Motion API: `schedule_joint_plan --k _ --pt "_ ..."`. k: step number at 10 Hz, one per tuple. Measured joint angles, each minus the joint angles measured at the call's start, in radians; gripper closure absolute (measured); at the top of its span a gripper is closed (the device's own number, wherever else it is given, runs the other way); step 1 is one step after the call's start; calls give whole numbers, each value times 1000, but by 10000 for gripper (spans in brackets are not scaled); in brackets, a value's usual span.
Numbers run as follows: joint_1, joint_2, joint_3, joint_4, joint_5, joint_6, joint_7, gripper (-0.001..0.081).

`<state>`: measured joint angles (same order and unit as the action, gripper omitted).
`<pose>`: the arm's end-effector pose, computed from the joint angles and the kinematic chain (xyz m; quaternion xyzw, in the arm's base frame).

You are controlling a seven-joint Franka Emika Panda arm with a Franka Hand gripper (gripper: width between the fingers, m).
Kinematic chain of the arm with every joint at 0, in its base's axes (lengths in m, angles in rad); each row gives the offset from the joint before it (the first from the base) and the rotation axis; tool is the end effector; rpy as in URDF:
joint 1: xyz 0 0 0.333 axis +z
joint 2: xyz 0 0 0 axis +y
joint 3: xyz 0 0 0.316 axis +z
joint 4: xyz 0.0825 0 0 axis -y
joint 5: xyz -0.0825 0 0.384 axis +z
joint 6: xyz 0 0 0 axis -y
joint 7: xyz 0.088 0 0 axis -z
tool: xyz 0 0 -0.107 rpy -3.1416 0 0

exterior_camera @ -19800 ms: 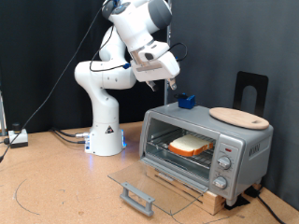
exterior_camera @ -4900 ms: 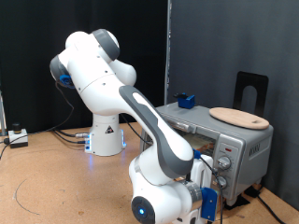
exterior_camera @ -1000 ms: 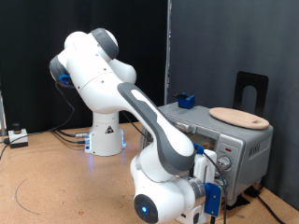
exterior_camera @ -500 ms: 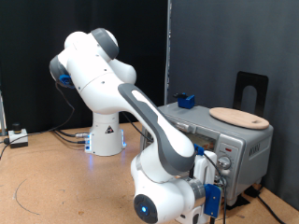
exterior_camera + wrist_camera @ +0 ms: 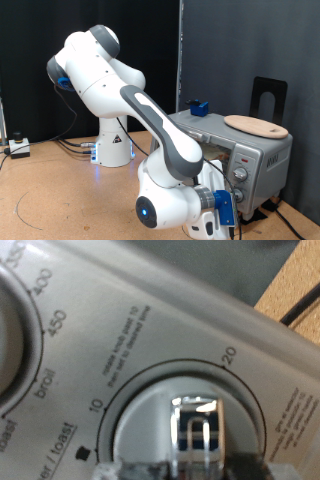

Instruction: Make a piece of toast with the oven

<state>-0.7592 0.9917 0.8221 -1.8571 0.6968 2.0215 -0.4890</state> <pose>0.5842 0.0686 0.1382 -0.7749 0.0281 0.1522 0.6128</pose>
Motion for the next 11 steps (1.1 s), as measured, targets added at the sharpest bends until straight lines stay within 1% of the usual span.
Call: schedule_joint_plan --k 2,3,11 --pt "-15 2 10 -18 20 22 -97 712" --pt "-17 3 10 -20 26 24 -110 712" --pt "-18 3 9 -23 34 25 -106 712"
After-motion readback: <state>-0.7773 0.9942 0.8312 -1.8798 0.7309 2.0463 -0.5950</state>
